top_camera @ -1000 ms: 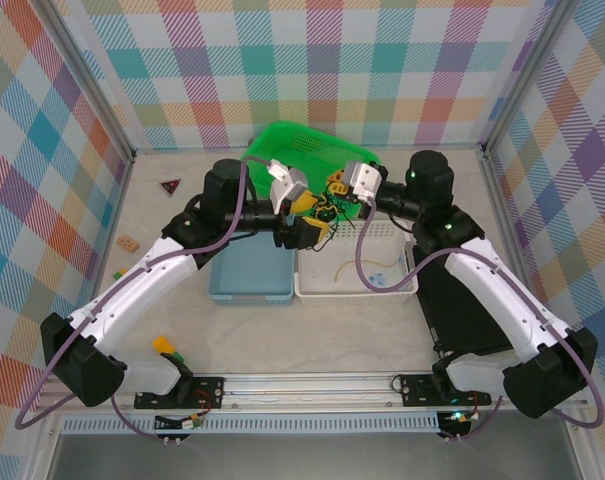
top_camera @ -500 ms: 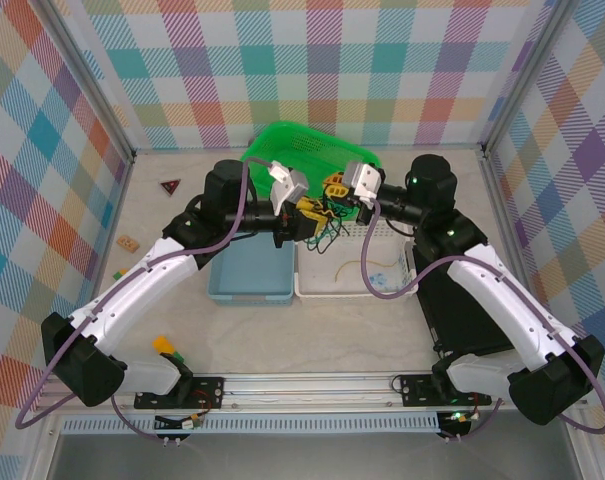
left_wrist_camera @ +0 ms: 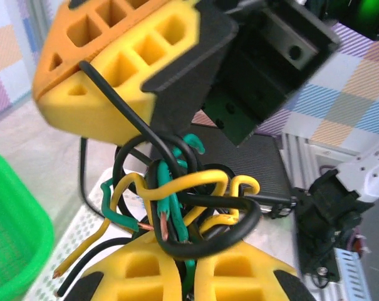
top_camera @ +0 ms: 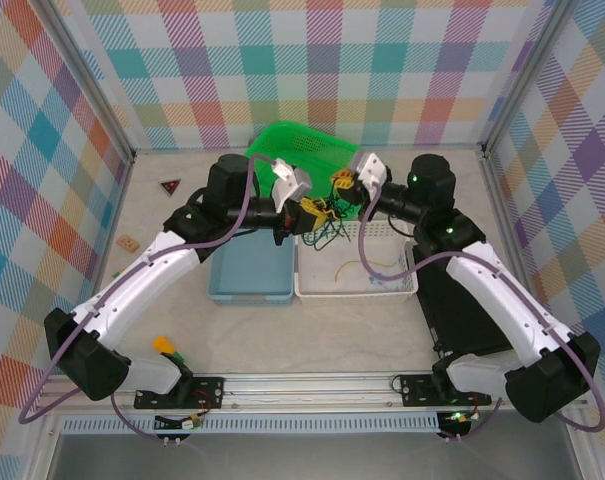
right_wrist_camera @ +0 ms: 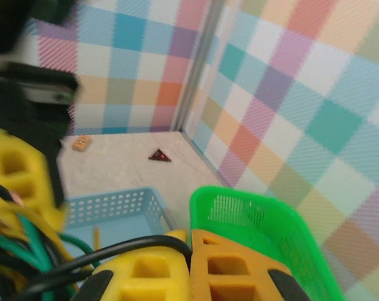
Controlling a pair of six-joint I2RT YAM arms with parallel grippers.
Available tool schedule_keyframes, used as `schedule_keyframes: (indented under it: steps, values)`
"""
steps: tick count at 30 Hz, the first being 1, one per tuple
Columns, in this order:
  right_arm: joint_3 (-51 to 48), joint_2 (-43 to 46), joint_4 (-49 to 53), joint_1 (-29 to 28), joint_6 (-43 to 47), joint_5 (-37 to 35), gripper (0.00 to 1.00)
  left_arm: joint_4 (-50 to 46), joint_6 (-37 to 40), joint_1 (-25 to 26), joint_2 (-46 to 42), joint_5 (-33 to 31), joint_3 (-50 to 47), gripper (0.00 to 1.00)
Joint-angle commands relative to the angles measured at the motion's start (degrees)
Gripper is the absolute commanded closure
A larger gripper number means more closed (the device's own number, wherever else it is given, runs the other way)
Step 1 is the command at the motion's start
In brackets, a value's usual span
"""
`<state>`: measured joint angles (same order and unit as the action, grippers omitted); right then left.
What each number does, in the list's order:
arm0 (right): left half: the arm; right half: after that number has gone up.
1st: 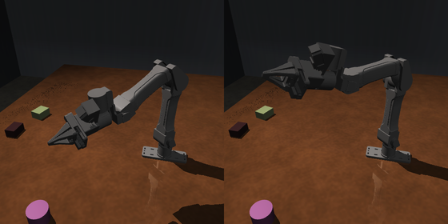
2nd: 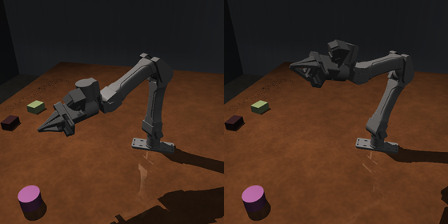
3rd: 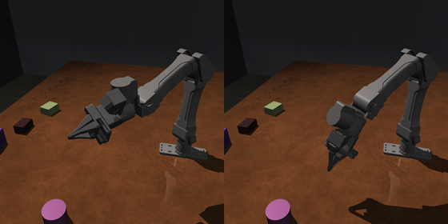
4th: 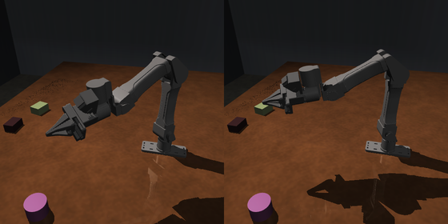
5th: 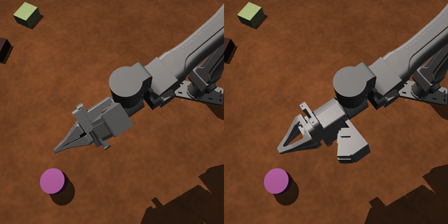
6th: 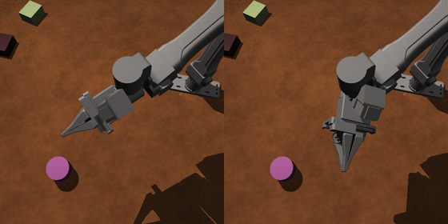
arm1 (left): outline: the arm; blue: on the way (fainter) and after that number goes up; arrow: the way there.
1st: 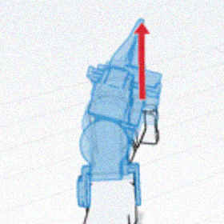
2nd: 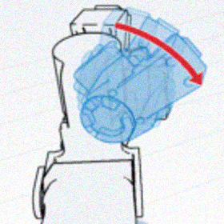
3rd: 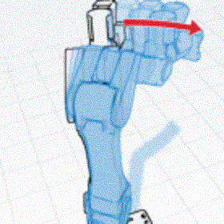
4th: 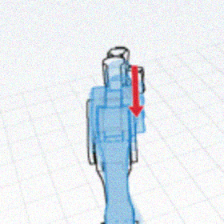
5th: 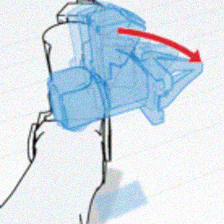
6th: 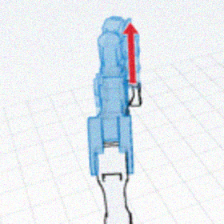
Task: Untangle the cables
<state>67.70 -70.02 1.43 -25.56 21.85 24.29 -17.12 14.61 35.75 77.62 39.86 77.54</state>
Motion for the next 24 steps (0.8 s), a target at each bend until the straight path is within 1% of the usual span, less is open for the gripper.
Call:
schedule_keyframes:
  steps: [1,2,4,6,9,13,17,20,24]
  values:
    - [4.1,-2.1,-1.9,6.6,-13.3,-9.8,1.0,-10.1,4.1,0.5,-1.8,1.7,0.6,1.0]
    - [5.2,-2.5,-1.0,8.1,-15.5,-10.9,1.0,-11.1,4.6,0.5,-2.0,1.3,0.1,1.0]
    - [7.8,-3.5,2.9,11.6,-23.5,-14.3,1.0,-12.1,5.4,0.4,-3.2,0.5,-2.1,1.0]
    - [10.1,-4.2,7.1,14.8,-28.5,-15.9,1.0,-12.1,5.6,0.2,-4.8,0.0,-4.2,1.0]
    - [10.0,-3.5,8.5,17.8,-30.1,-16.8,1.0,-12.1,5.2,-0.5,-6.9,-0.4,-5.9,1.0]
    - [10.0,-2.9,9.5,19.4,-31.7,-20.2,1.0,-14.5,5.8,-2.3,-8.4,-2.0,-6.2,1.0]
    - [12.5,-4.3,12.6,21.1,-35.2,-23.3,1.0,-15.7,6.0,-4.7,-9.8,-1.8,-7.1,1.0]
    - [16.9,-6.5,17.3,23.1,-39.0,-24.8,1.0,-17.5,6.1,-6.8,-10.3,-1.3,-7.5,1.0]
    - [20.8,-9.2,19.9,23.8,-41.7,-26.0,1.0,-21.4,8.5,-8.2,-11.1,-3.5,-7.4,1.0]
